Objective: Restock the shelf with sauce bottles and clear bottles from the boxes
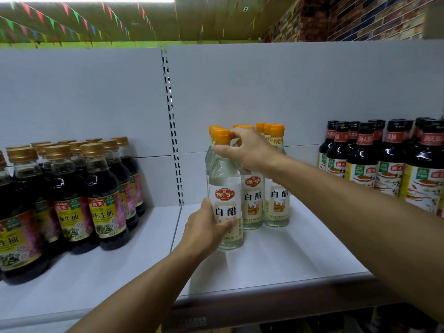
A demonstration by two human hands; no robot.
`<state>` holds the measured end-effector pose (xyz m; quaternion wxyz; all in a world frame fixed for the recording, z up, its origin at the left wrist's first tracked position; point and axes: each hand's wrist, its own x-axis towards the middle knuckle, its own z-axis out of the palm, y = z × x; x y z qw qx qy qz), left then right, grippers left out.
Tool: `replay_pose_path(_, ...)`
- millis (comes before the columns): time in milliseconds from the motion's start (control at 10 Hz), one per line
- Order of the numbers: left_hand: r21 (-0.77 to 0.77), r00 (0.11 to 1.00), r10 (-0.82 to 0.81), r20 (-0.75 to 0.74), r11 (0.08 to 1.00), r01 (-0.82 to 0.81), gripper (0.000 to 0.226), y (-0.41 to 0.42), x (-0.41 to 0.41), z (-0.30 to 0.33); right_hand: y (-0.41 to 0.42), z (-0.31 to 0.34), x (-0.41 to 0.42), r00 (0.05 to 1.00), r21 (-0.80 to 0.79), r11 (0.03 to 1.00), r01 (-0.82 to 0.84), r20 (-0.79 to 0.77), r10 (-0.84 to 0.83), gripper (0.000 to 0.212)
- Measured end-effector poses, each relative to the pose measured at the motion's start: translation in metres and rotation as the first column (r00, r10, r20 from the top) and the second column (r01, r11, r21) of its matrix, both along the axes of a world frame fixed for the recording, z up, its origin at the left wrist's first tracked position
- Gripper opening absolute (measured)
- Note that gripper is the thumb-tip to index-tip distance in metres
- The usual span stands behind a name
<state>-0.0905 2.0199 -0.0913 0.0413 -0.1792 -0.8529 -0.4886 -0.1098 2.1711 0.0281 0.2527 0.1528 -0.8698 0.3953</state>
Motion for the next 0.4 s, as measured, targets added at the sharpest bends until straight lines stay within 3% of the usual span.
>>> replay_pose_path(100, 0.001, 1.000, 0.006, -0.011, 1.000, -0.006, 0.043, 0.000, 0.004, 0.000, 0.000, -0.006, 0.004, 0.999, 0.027, 0.999, 0.033, -0.005, -0.033, 0.022)
replay_pose_path(200, -0.001, 0.998, 0.048, -0.035, 0.999, -0.048, 0.042, 0.002, 0.007, 0.001, 0.002, -0.013, 0.005, 0.996, 0.055, 0.994, 0.090, -0.034, -0.088, 0.042)
replay_pose_path(300, 0.009, 0.984, 0.114, -0.139, 0.993, -0.114, 0.048, 0.002, 0.009, 0.005, 0.004, -0.017, 0.009, 0.989, 0.084, 0.985, 0.148, -0.044, -0.145, 0.061)
replay_pose_path(400, 0.050, 0.948, 0.162, -0.275, 0.987, -0.155, 0.064, 0.003, 0.015, 0.015, 0.004, -0.021, 0.013, 0.969, 0.110, 0.966, 0.234, -0.103, -0.224, 0.066)
